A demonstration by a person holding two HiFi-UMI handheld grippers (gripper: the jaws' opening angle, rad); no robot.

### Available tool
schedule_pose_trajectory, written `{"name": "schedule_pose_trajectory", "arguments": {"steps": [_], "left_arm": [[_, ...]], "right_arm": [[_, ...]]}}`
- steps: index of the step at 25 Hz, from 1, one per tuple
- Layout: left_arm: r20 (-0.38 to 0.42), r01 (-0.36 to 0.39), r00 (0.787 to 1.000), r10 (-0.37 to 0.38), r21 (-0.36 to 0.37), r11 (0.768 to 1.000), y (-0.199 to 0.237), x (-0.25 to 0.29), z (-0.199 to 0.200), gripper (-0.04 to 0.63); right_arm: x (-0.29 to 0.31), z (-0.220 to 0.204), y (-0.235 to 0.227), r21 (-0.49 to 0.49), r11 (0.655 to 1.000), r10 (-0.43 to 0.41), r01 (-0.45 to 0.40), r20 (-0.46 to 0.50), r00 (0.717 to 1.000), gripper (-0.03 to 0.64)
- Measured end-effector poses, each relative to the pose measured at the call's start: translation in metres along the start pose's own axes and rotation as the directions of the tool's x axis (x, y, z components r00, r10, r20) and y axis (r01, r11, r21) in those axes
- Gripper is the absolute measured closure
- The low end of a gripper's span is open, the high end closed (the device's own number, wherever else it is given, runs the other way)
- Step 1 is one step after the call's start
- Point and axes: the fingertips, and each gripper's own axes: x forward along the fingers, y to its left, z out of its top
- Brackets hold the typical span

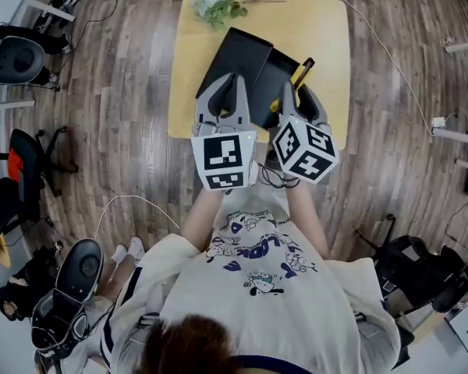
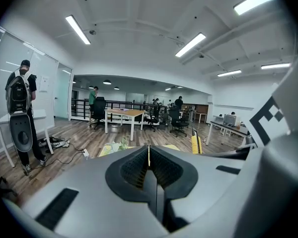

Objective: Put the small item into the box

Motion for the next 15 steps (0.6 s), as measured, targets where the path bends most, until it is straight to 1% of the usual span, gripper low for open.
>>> {"name": "schedule_pose_trajectory", "arguments": {"steps": [7, 15], "left_arm": [[-0.079, 0.034, 0.996, -0.035, -0.009, 0.999, 0.008, 0.042, -0.014, 0.575], [-0.168, 0.07, 0.983, -0.073, -0.023, 0.997, 0.01, 0.077, -0.04, 0.575]], "right_arm": [[0.041, -0.018, -0.015, 0.04, 0.997, -0.057, 0.062, -0.103, 0.993, 0.488], [0.074, -0.049, -0.031, 0.068, 0.99, -0.104, 0.121, -0.218, 0.971, 0.488]]}}
